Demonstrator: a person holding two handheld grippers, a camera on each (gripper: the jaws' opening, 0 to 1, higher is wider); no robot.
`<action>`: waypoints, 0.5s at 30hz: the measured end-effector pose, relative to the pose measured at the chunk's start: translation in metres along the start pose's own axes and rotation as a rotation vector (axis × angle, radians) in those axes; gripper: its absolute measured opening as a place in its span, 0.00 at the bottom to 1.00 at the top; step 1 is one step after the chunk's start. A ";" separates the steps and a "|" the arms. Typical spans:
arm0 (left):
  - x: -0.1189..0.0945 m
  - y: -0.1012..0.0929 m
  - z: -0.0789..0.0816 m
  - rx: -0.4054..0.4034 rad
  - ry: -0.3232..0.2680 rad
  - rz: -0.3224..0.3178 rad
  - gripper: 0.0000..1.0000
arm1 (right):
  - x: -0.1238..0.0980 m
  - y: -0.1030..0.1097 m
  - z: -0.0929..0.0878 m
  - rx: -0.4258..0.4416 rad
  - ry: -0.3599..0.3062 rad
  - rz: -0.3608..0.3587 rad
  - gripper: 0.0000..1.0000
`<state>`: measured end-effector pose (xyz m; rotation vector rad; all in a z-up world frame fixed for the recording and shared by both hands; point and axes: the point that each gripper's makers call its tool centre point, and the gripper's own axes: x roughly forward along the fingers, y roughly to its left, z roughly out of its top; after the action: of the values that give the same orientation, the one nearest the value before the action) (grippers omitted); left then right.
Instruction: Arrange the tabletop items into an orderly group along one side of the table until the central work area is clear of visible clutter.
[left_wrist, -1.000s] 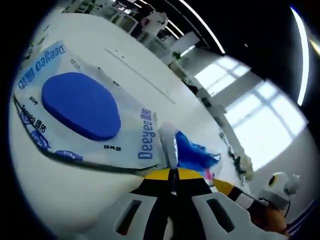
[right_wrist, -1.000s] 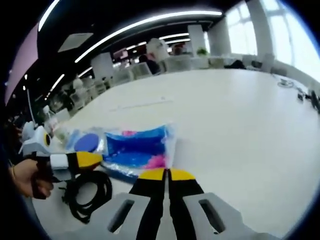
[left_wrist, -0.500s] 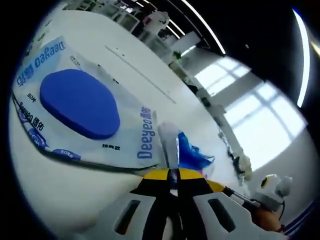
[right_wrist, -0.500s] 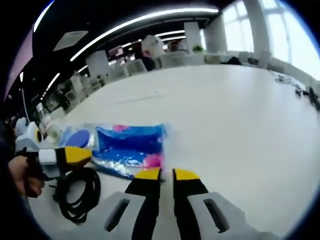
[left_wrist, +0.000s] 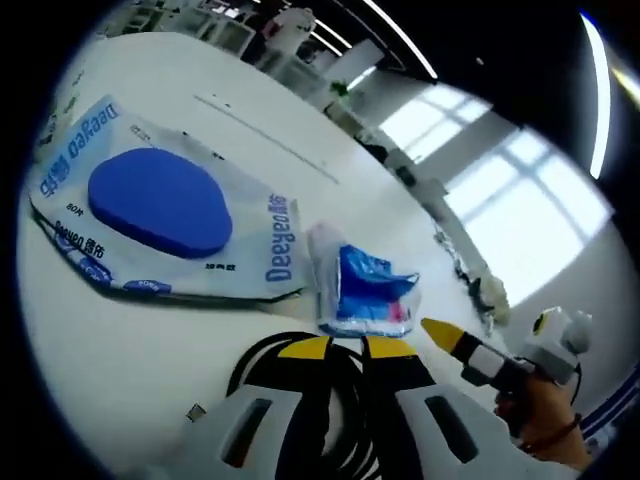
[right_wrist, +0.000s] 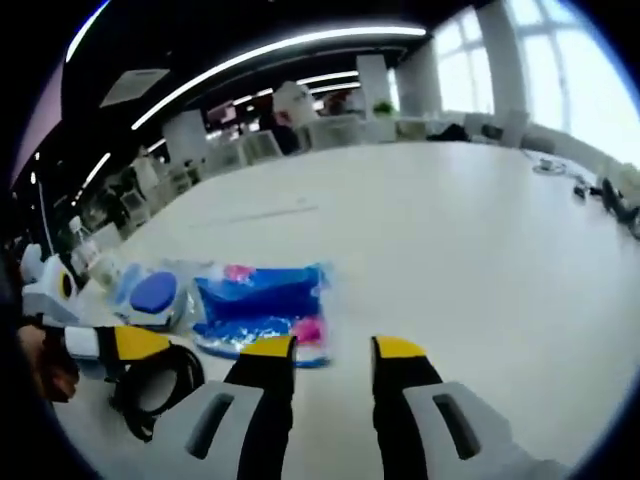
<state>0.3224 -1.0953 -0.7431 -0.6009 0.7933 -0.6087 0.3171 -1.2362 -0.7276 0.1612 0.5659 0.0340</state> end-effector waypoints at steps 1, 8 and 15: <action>-0.003 -0.001 0.000 0.009 0.003 0.000 0.11 | -0.003 0.004 0.002 -0.007 -0.004 0.005 0.29; -0.026 -0.007 0.010 0.085 -0.002 -0.033 0.14 | -0.022 0.035 0.012 -0.015 -0.014 0.073 0.42; -0.064 -0.015 0.027 0.174 -0.020 -0.067 0.25 | -0.048 0.081 0.017 -0.027 0.006 0.175 0.59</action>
<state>0.3042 -1.0535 -0.6882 -0.4752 0.6957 -0.7245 0.2871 -1.1626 -0.6746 0.1844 0.5557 0.2117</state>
